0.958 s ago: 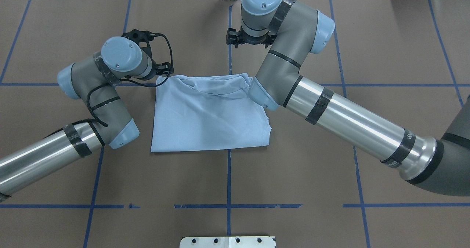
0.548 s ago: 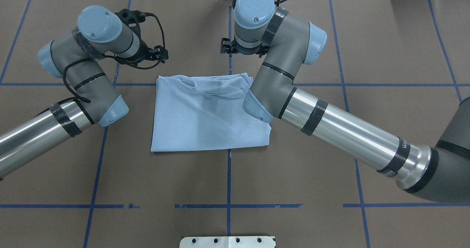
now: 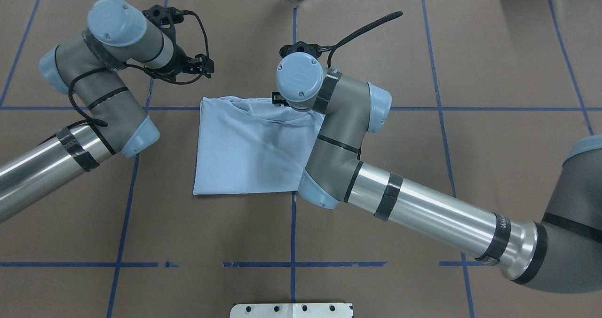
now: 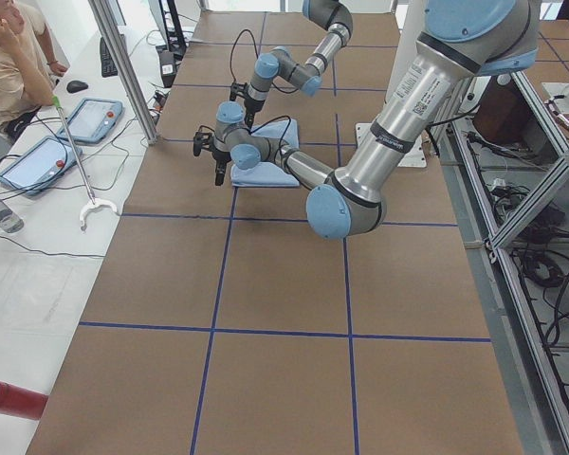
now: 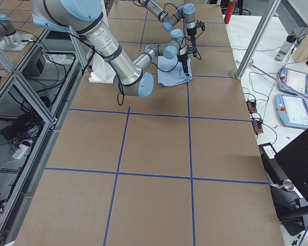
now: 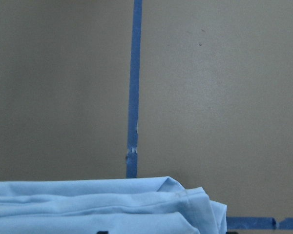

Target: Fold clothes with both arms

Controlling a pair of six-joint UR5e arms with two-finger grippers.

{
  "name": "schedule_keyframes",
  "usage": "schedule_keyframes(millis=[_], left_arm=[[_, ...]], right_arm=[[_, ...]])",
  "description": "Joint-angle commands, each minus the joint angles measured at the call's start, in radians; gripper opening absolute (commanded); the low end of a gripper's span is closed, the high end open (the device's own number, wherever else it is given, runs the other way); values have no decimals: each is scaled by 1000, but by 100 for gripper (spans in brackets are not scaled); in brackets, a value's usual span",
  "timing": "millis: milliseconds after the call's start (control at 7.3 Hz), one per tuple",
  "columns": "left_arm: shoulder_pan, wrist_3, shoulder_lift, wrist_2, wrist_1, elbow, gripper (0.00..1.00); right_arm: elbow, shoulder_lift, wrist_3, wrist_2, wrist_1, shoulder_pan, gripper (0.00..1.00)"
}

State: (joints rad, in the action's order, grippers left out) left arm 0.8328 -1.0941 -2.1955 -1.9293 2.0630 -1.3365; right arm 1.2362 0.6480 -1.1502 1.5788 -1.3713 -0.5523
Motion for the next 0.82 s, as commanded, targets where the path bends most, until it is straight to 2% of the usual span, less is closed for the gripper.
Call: schedule_keyframes(millis=[0,274,548,684], left_arm=[[0,0,3,0,0,-10,100],[2,0,3,0,0,-12,100],[0,0,3,1,0,-13,100],[0,0,3,0,0,-18,100]], right_arm=[[-4,4,1,-34,1,6,42],[-6,5,4,-42,1,5,27],[-7,7,3,-71,3,5,0],[-9,7,3,-72,3,3,0]])
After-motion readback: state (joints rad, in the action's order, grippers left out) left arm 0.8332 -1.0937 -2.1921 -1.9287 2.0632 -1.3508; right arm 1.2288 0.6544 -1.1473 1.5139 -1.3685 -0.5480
